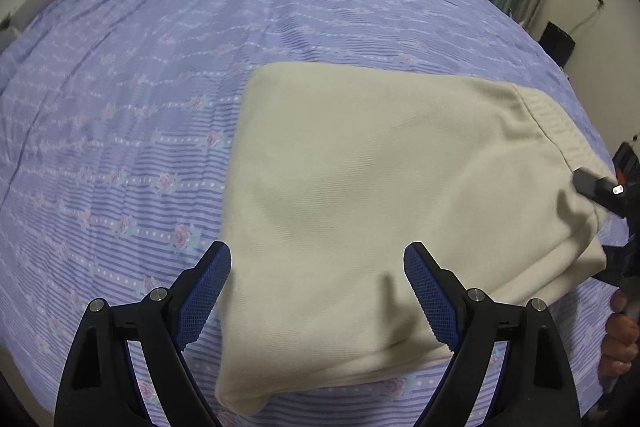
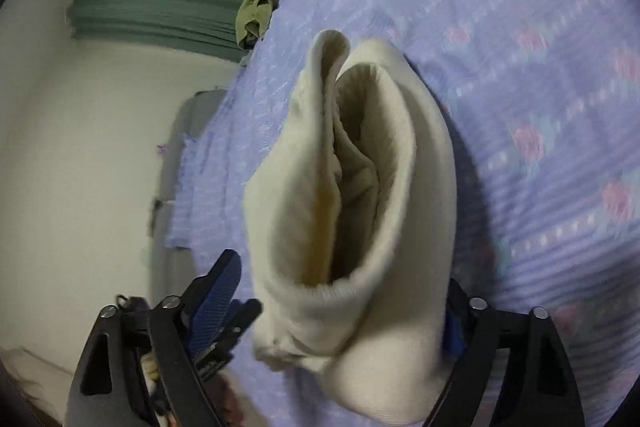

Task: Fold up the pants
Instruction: 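Grasp the waistband edge with the right gripper while the left gripper grasps the bundle, then lift the folded bundle with both grippers and carry it toward the bed's headboard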

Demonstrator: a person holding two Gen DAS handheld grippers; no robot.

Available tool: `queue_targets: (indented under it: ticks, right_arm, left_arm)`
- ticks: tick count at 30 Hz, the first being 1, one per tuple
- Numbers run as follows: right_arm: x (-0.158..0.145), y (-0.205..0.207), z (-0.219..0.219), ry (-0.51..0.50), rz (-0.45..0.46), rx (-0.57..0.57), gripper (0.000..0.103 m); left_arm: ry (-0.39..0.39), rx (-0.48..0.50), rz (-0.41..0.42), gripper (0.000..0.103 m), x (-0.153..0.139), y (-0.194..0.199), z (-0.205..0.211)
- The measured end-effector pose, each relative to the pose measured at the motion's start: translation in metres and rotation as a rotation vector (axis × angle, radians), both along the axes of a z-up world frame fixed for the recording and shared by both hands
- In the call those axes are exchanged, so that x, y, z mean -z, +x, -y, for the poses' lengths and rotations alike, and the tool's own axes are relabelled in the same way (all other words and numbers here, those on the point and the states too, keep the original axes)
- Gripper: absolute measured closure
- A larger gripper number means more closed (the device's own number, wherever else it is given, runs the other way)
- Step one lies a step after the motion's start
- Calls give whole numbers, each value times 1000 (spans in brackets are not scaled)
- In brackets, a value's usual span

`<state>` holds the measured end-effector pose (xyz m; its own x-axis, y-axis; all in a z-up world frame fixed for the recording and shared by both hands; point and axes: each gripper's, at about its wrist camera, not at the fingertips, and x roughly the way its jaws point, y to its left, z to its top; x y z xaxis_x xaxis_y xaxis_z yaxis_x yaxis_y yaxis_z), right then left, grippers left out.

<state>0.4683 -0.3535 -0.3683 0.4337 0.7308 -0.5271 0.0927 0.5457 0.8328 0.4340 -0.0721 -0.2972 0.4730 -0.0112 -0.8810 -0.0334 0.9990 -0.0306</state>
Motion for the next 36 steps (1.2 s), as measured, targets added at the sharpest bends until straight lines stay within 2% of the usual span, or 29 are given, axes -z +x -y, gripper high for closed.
queue_targets:
  ticks: [3, 5, 7, 8, 10, 13, 15, 19, 21, 24, 25, 26, 28, 29, 30, 31, 34, 36]
  right_arm:
    - [21, 13, -7, -66, -116, 35, 18]
    - [34, 17, -9, -82, -175, 66, 33]
    - [31, 17, -13, -148, -175, 75, 43]
    - [23, 13, -18, -218, -155, 75, 52]
    - [9, 8, -25, -340, -135, 75, 58]
    - [-6, 8, -46, -541, -106, 52, 59]
    - [-10, 10, -55, -603, -102, 47, 59]
    - [-9, 20, -57, -626, -108, 39, 59]
    - [-14, 26, -54, -630, -105, 32, 59]
    - [-15, 27, -59, -665, -97, 26, 58]
    - [-17, 27, -63, -673, -99, 29, 57]
    - [-18, 28, -64, -676, -103, 36, 57]
    - [-14, 17, -59, -680, -106, 43, 57]
    - [-14, 18, -60, -685, -106, 44, 57]
    - [-15, 14, -60, -693, -103, 42, 57]
    - [-14, 17, -64, -701, -100, 43, 56]
    - [-10, 25, -65, -674, -113, 55, 55]
    - [-11, 26, -71, -706, -102, 45, 54]
  left_arm:
    - [-17, -35, -9, 14, 2, 4, -15]
    - [-6, -25, -10, 14, 2, 8, -22]
    - [-15, 9, -1, 14, 2, 12, -27]
    - [-45, 16, -3, 14, 2, 17, -34]
    - [-122, -5, -10, 14, 3, 24, -50]
    - [-317, -68, -47, 12, 11, 39, -76]
    - [-392, -47, -80, 12, 21, 52, -81]
    - [-338, 56, -127, 12, 41, 72, -72]
    - [-365, 97, -151, 12, 51, 78, -68]
    - [-458, 107, -191, 14, 62, 85, -70]
    - [-517, 102, -198, 28, 58, 86, -71]
    - [-562, 99, -198, 29, 53, 84, -72]
    - [-662, 112, -155, 30, 33, 79, -73]
    - [-727, 169, -92, 30, 20, 74, -72]
    - [-725, 193, -69, 29, 18, 72, -71]
    - [-697, 182, -82, 29, 24, 73, -71]
    - [-637, 60, -252, 37, 65, 89, -73]
    - [-655, 30, -290, 37, 74, 95, -70]
